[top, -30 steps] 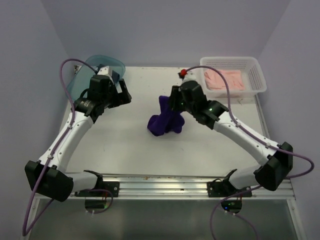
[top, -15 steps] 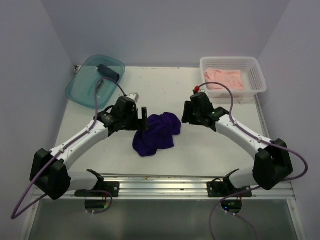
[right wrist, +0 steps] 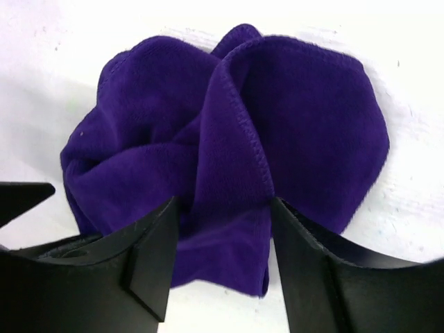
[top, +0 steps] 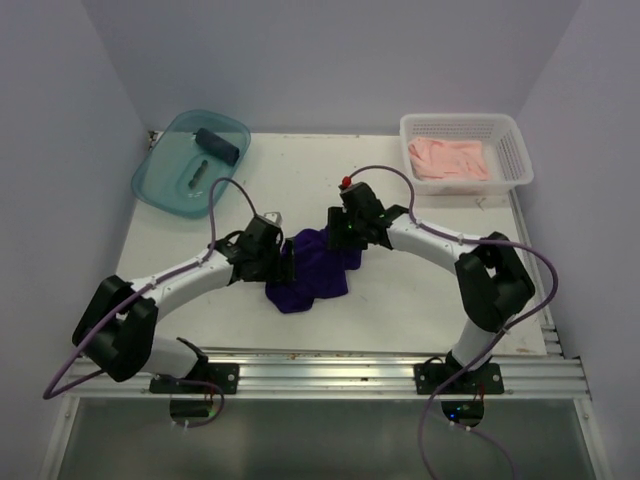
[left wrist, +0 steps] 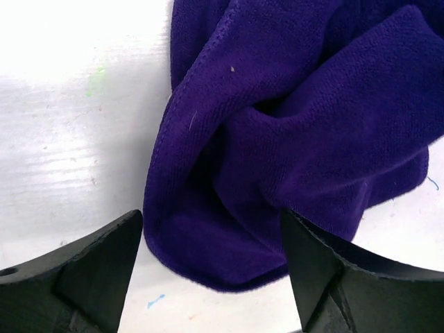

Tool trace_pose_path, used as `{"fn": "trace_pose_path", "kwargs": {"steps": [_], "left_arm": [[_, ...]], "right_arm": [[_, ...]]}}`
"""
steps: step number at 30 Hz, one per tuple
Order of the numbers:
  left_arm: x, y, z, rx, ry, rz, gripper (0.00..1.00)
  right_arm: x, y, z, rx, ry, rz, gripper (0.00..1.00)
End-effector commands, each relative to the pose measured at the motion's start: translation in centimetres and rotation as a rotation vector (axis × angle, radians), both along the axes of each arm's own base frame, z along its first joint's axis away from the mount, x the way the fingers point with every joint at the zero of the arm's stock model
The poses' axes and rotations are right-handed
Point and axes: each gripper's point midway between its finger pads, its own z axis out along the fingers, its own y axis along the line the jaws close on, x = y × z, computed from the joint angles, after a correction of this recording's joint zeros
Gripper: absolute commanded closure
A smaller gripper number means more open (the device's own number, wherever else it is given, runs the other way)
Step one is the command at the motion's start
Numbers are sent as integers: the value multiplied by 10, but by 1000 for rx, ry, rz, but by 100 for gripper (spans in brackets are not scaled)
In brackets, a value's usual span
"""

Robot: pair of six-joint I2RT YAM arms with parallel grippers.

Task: Roll the towels
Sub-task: Flatten the towel

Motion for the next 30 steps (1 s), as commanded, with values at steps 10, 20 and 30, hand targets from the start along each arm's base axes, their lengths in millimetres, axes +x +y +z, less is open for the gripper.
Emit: {"fn": "trace_pose_path", "kwargs": {"steps": [10,20,30], "left_arm": [[40,-11,-4,-38,-98,75,72],[129,17,156,-107,-431,146,100],[100,40,312,-175,-763,68,54]], "right_arm": [[40,10,39,34,-139,-51,100],[89,32,169,208,-377,-63,100],[48,-13,252,303,-588,-121,100]]}}
